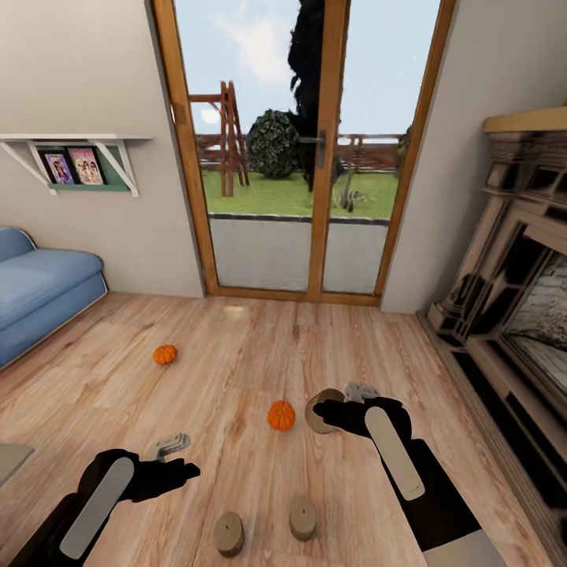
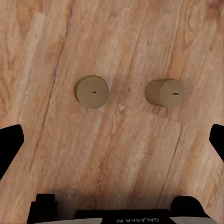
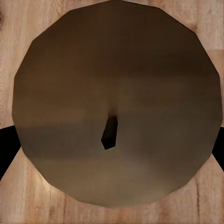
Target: Place each of the two pumpkins and all three candles from the living room inside a cabinet in the living room (use any cabinet), then make sure every cabinet is closed, and position the cauldron so it is next to a table in the living room.
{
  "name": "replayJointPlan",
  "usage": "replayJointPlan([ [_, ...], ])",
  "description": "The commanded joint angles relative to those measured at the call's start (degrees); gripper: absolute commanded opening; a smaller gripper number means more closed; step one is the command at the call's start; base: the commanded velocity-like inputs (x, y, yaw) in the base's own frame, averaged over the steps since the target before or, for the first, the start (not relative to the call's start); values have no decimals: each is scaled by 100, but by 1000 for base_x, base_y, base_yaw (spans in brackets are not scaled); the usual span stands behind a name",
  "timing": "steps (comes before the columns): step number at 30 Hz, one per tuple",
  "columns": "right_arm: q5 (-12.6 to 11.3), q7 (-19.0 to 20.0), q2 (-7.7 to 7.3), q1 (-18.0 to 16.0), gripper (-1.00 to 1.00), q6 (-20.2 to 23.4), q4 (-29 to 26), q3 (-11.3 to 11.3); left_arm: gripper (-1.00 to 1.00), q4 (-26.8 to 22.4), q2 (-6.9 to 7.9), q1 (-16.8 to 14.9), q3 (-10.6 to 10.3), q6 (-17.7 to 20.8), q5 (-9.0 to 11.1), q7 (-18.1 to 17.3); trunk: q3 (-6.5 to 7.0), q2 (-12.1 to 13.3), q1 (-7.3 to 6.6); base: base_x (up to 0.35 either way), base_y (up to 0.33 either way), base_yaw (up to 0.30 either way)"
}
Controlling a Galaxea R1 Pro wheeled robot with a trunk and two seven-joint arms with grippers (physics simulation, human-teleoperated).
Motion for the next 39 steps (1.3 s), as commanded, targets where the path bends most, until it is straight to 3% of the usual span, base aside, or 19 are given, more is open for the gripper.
replayJointPlan([
  [1,-53,-55,1,-5,-100,9,-5,3,100,-4,5,-4,-11,5,59,59,-5,-3,1,81,57,0],
  [26,-52,-57,4,-5,-100,5,3,3,100,4,-2,-4,-20,0,55,93,-5,-3,1,44,-1,0],
  [30,-47,-57,3,-5,-100,-60,2,8,100,32,-4,-4,-28,-221,47,95,-23,-43,22,0,0,0],
  [39,-53,-63,4,-5,-100,-104,-42,47,100,256,-51,-4,-39,-538,-349,48,-185,-404,220,0,0,0],
])
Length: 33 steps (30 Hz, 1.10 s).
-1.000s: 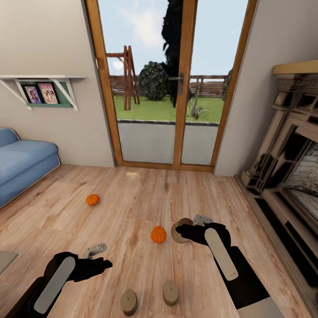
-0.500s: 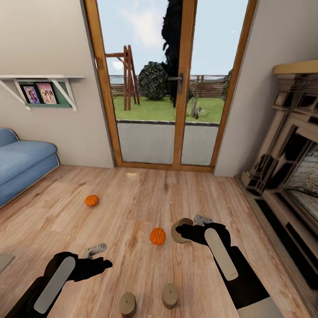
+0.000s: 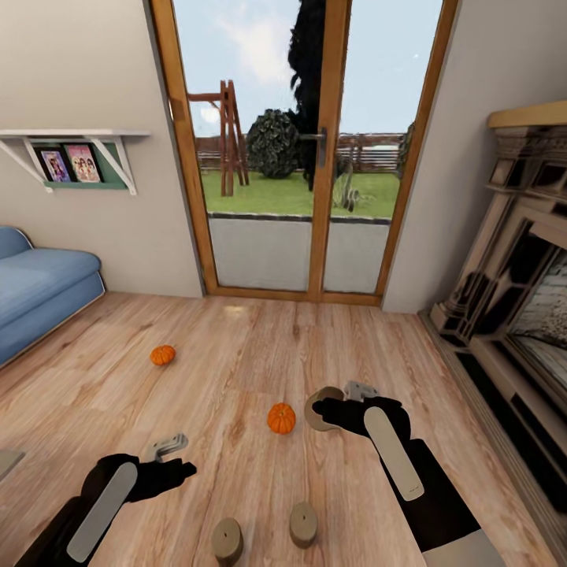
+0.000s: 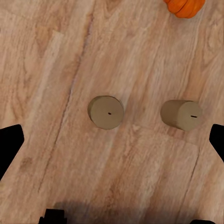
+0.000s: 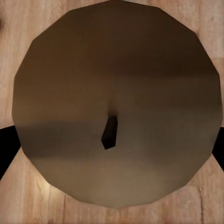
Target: Place each of the two pumpkins and all three candles from the living room inside a cabinet in the living room (use any cabinet), then make sure every cabinet is closed, and position the cauldron so it is next to a table in the living room.
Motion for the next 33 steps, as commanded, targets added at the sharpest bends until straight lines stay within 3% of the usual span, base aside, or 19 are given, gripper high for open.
replayJointPlan([
  [1,-53,-58,2,-5,-100,4,-10,12,100,6,-2,-4,-23,0,38,54,-24,-44,22,0,0,0],
  [10,-54,-39,42,-5,-100,13,-150,41,100,139,-48,-12,-73,-307,30,49,-185,-405,220,0,0,0],
  [15,-76,-35,64,10,-100,33,-505,344,100,149,-52,-11,-149,-384,30,49,-275,-606,329,0,0,0],
  [17,-160,-34,67,11,-100,36,-556,477,100,149,-53,-12,-224,-397,27,49,-311,-686,373,0,0,0],
  [20,-491,-39,64,14,-100,31,-612,695,100,150,-53,-12,-348,-407,19,49,-365,-806,439,0,0,0],
  [23,-642,-40,63,17,-100,24,-649,779,100,150,-53,-13,-381,-409,16,49,-419,-927,505,0,0,0],
  [33,-719,-38,62,19,-100,17,-679,819,100,150,-53,-11,-398,-410,16,49,-598,-1328,725,0,0,0],
])
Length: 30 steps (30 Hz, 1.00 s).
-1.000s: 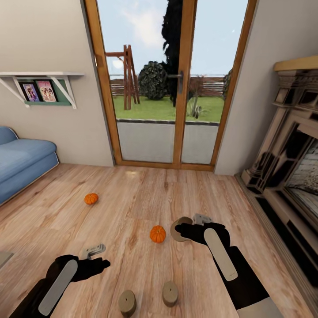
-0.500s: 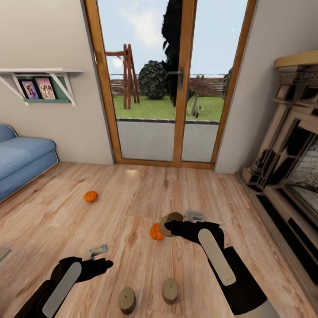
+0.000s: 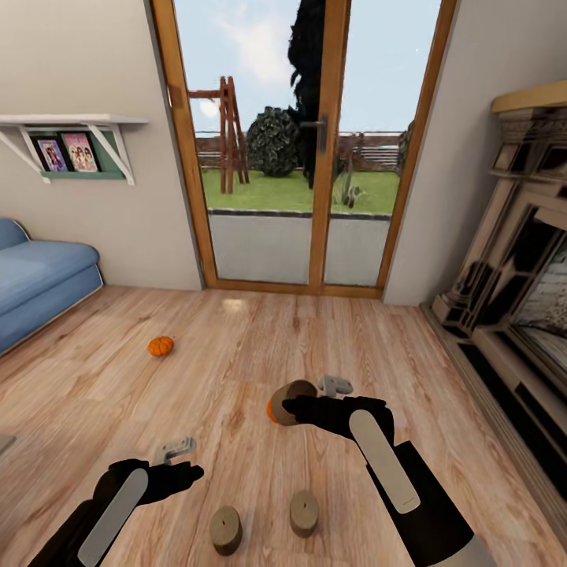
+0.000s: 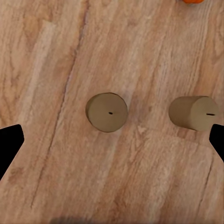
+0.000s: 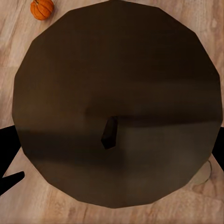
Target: Place each of the two pumpkins and all three candles from the living room inside a cabinet in the living room (use any cabinet), then make sure every cabinet is closed, and position the cauldron so it is next to a table in the living room.
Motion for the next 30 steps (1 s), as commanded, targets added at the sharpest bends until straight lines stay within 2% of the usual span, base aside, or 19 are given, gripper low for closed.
replayJointPlan([
  [1,-62,-55,1,-7,-100,4,-6,3,100,-6,6,-5,-15,4,60,58,-24,-44,22,0,0,0],
  [20,-66,-57,1,-8,-100,-2,-7,-3,100,-6,6,-6,-31,4,60,58,-365,-806,439,0,0,0],
  [30,-66,-59,1,-3,-100,-2,1,-4,100,-6,4,-6,-199,4,60,58,-544,-1207,659,0,0,0],
])
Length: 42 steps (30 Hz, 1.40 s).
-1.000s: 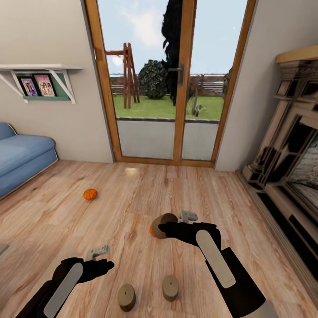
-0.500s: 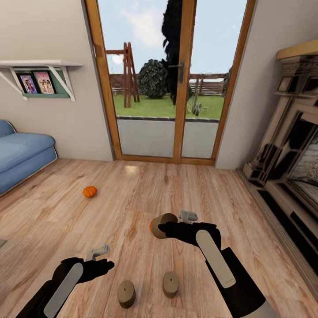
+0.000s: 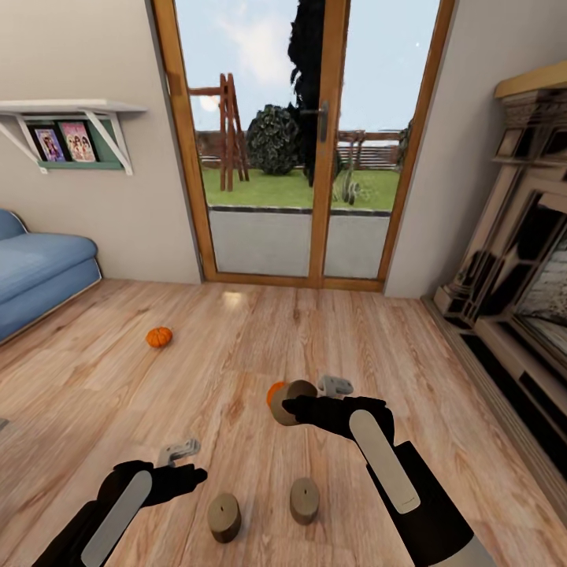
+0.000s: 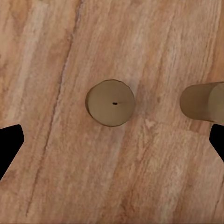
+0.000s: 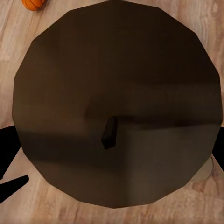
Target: Place each of the two pumpkins and all three candles from the living room inside a cabinet in the living room (use any cabinet), then make sure every cabinet is closed, and position the cauldron so it is next to a table in the living room.
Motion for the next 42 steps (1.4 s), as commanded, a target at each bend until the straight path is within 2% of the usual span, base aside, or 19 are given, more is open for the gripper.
replayJointPlan([
  [1,-59,-56,1,-7,-100,3,-5,2,100,-7,6,-4,-18,4,60,58,-24,-44,21,0,0,0],
  [7,-59,-56,1,-7,-100,3,-5,1,100,-7,3,-4,-37,4,60,58,-131,-285,153,0,0,0],
  [13,-59,-56,1,-5,-100,3,-5,1,100,-7,-1,-4,-185,0,52,61,-239,-525,285,0,0,0],
  [21,-65,-55,1,-6,-100,3,-5,1,100,-7,-1,-4,-206,-3,51,66,-383,-846,461,0,0,0],
  [25,-110,-38,1,-6,-100,4,-13,1,100,-7,-1,-4,-216,-4,19,65,-471,-853,471,0,0,0],
  [27,-219,34,-2,-6,-100,21,-22,6,100,-7,-4,-4,-224,-4,-55,65,-516,-855,477,0,0,0],
  [29,-462,345,-10,-5,-100,61,-137,31,100,-7,-77,-2,-230,-5,-203,65,-560,-858,482,0,0,0],
  [32,-581,649,-13,-5,-100,81,-255,148,100,-7,-151,2,-226,-5,-336,61,-626,-862,490,0,0,0],
  [35,-624,784,-16,-6,-100,88,-297,221,100,-7,-180,4,-225,-5,-401,65,-693,-866,497,0,0,0],
  [42,-638,827,-17,-5,-100,90,-310,238,100,-7,-193,4,-224,-4,-422,64,-848,-875,515,0,0,0],
])
